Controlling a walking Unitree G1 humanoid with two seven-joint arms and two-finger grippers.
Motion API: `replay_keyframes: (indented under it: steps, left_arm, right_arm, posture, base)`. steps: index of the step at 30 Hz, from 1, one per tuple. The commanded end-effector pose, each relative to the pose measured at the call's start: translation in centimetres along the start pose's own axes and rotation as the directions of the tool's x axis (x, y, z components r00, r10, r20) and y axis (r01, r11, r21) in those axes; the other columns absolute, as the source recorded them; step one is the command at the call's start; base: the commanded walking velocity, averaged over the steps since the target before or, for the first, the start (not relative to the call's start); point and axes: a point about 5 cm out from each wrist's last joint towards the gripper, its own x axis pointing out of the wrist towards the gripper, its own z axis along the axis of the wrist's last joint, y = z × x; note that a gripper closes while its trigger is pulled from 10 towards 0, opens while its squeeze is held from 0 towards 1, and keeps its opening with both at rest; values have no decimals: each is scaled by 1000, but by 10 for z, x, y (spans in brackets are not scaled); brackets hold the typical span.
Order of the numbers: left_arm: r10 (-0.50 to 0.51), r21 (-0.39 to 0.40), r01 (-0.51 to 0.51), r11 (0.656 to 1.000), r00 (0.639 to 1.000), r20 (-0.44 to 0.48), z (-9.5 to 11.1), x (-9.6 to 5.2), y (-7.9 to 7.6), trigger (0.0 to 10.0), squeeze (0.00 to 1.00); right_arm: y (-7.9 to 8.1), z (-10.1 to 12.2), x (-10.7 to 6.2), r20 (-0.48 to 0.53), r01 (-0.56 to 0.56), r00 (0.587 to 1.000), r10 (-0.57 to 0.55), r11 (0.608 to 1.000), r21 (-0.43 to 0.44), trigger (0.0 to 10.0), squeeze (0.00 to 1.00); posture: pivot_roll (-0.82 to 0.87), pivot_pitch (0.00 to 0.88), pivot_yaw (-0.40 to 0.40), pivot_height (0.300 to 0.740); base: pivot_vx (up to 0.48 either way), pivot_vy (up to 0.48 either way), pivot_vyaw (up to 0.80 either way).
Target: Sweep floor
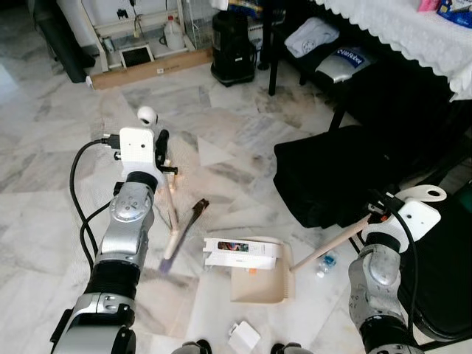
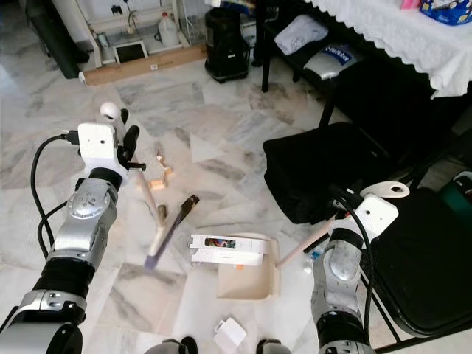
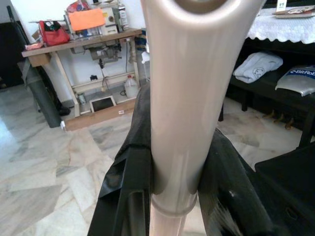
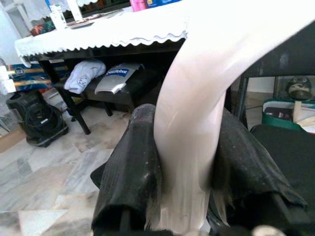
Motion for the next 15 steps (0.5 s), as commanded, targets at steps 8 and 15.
replay_keyframes:
  steps: [8, 15]
  left_arm:
    - [-181, -124, 174, 977, 982, -54, 2, 4, -29, 10000, 0]
    - [-179, -188, 167, 968, 983, -45, 9, 10, -32, 10000, 0]
  right_arm:
    - [3, 10, 5, 37, 9, 999, -11, 999, 49, 10000, 0]
    - [1, 11, 6, 37, 17, 999, -19, 998, 53, 10000, 0]
  posture:
    - [-38, 76, 48, 740]
    - [-37, 94, 51, 740]
  base:
    - [0, 0, 0]
    - [0, 0, 0]
